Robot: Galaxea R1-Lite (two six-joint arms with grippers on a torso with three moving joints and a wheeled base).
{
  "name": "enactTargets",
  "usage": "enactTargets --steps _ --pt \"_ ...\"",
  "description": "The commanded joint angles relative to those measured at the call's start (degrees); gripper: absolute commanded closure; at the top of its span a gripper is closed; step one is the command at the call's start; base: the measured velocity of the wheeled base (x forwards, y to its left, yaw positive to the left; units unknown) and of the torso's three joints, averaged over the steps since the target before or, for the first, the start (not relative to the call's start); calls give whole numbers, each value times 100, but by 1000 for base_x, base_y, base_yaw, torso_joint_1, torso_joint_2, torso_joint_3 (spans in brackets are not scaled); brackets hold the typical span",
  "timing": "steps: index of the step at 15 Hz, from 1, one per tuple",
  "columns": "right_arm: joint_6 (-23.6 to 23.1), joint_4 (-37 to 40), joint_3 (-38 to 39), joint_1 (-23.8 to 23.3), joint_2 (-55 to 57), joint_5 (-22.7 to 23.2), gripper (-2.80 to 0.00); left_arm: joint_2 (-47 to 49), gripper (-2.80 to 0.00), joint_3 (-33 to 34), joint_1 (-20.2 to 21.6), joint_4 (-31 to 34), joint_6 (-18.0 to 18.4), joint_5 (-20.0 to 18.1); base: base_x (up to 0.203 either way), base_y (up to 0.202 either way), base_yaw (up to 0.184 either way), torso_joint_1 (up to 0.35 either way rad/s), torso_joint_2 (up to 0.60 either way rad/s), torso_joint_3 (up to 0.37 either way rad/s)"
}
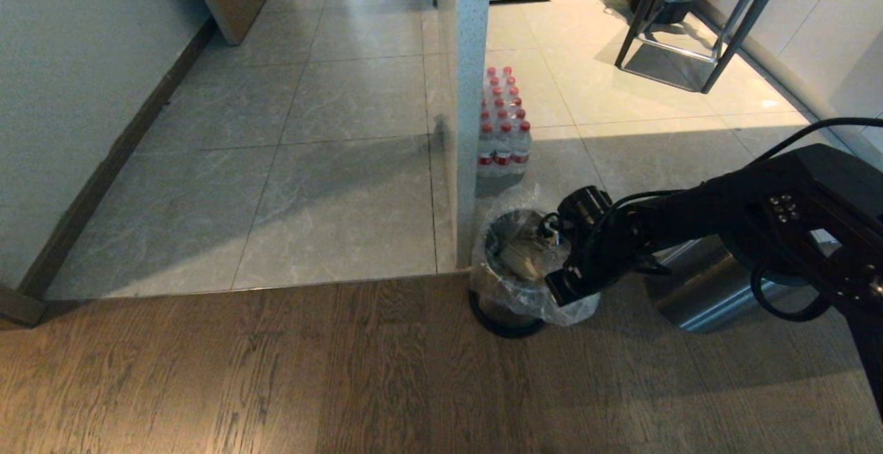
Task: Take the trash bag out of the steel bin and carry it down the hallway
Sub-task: Pick up the trash bag
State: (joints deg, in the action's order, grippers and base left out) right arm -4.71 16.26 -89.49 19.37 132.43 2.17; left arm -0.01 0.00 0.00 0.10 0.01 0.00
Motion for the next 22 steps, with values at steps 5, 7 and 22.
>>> enactTargets --steps 5,7,22 --pt "84 -807 -390 -37 91 3 0 1 0 0 0 -1 -1 0 0 0 0 0 0 0" --pt "217 -1500 -436 -32 262 3 0 1 0 0 0 -1 -1 0 0 0 0 0 0 0" --pt "1499 -2324 -1343 32 1169 519 0 1 0 0 0 -1 -1 0 0 0 0 0 0 0"
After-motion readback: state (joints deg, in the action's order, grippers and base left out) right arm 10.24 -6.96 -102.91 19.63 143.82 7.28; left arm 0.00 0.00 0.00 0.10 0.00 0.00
